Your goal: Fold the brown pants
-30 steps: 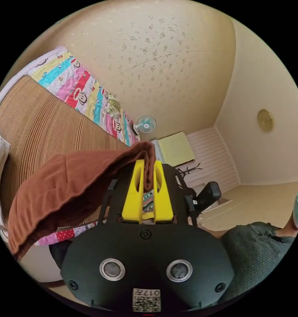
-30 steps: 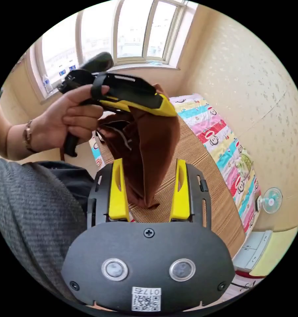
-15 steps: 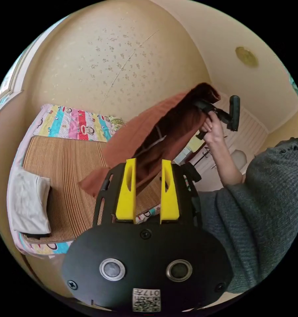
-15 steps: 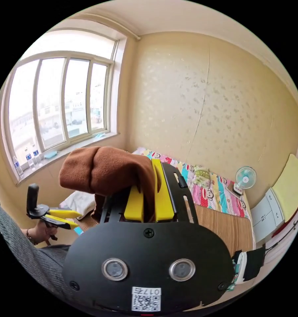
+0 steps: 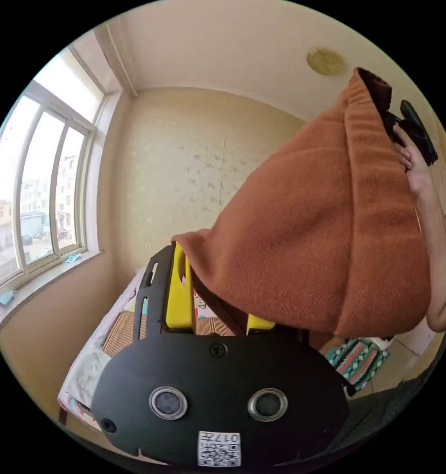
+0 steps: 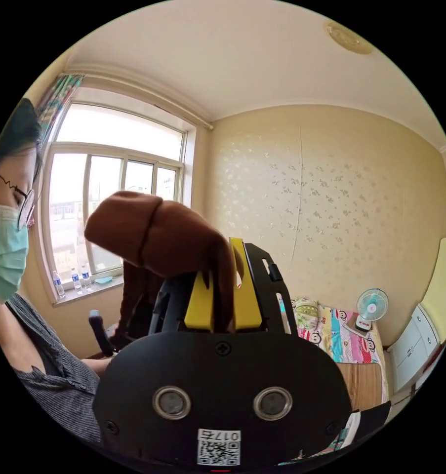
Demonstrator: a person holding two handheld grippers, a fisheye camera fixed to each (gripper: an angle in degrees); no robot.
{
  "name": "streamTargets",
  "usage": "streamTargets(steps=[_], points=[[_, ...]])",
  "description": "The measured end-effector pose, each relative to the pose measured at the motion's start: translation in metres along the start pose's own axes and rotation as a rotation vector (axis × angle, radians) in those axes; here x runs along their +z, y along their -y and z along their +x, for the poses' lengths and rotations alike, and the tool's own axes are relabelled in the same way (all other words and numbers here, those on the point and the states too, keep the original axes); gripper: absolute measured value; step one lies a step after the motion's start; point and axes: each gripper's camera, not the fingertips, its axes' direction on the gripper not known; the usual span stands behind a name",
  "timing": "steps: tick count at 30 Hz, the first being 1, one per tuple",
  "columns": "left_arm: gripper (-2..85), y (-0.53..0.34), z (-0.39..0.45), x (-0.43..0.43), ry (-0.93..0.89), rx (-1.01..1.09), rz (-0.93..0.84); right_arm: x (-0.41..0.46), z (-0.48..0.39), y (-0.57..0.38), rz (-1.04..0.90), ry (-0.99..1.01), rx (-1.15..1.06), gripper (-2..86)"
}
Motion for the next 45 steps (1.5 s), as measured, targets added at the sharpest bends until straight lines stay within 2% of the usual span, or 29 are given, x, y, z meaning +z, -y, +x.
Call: streamTargets(steps=[4, 7, 10, 14, 17, 18, 20, 22, 23, 25, 27, 30, 32, 34, 37, 41, 45], points=[[8.5, 0.056, -0.020, 0.002, -0.202, -0.122, 0.084, -0.036, 0.031, 0.016, 0.011, 0.031, -0.053, 7.2], [4.6, 0.082, -0.040, 0.010, -0.338, -0.229, 0.186, -0.060, 0.041, 0.023, 0.036, -0.051, -0.114, 9.3], [0.4, 0.094, -0.050, 0.021, -0.421, -0.246, 0.282, -0.075, 0.060, 0.028, 0.054, -0.103, -0.060, 10.2], [-0.6, 0.084, -0.041, 0.058, -0.308, -0.236, 0.290, -0.042, 0.113, 0.032, 0.026, 0.043, 0.039, 8.6], [-0.8, 0.084, -0.043, 0.127, -0.102, -0.244, 0.312, 0.038, 0.172, 0.059, -0.061, 0.109, 0.119, 8.7], [-0.9, 0.097, -0.049, 0.175, -0.017, -0.211, 0.298, 0.060, 0.187, 0.070, -0.083, 0.114, 0.129, 8.9], [-0.9, 0.127, -0.077, 0.277, 0.046, -0.180, 0.173, 0.173, 0.258, 0.124, -0.217, 0.090, 0.208, 10.2], [-0.8, 0.150, -0.148, 0.441, 0.099, -0.228, -0.227, 0.272, 0.323, 0.155, -0.365, 0.004, 0.261, 12.0], [-0.8, 0.147, -0.166, 0.475, 0.127, -0.247, -0.329, 0.329, 0.367, 0.157, -0.469, -0.102, 0.328, 12.7], [-0.7, 0.102, -0.232, 0.566, 0.270, -0.217, -0.628, 0.387, 0.428, 0.134, -0.650, -0.189, 0.483, 11.9], [-0.6, 0.043, -0.267, 0.593, 0.283, -0.120, -0.752, 0.411, 0.465, 0.093, -0.675, -0.148, 0.585, 10.2], [-0.5, -0.094, -0.319, 0.600, 0.331, -0.033, -0.946, 0.438, 0.491, -0.006, -0.727, -0.041, 0.588, 8.7], [-0.4, -0.190, -0.353, 0.596, 0.339, -0.032, -1.122, 0.468, 0.504, -0.124, -0.976, 0.006, 0.627, 8.2], [-0.1, -0.315, -0.395, 0.577, 0.328, -0.118, -1.362, 0.478, 0.508, -0.222, -1.169, 0.045, 0.720, 8.0], [0.7, -0.426, -0.426, 0.544, 0.316, -0.172, -1.540, 0.466, 0.497, -0.356, -1.387, 0.146, 0.905, 8.1], [5.2, -0.507, -0.471, 0.523, 0.343, -0.221, -1.682, 0.453, 0.448, -0.450, -1.572, 0.254, 0.935, 9.7], [12.8, -0.563, -0.535, 0.518, 0.321, -0.263, -1.767, 0.453, 0.412, -0.480, -1.632, 0.316, 0.945, 10.5]])
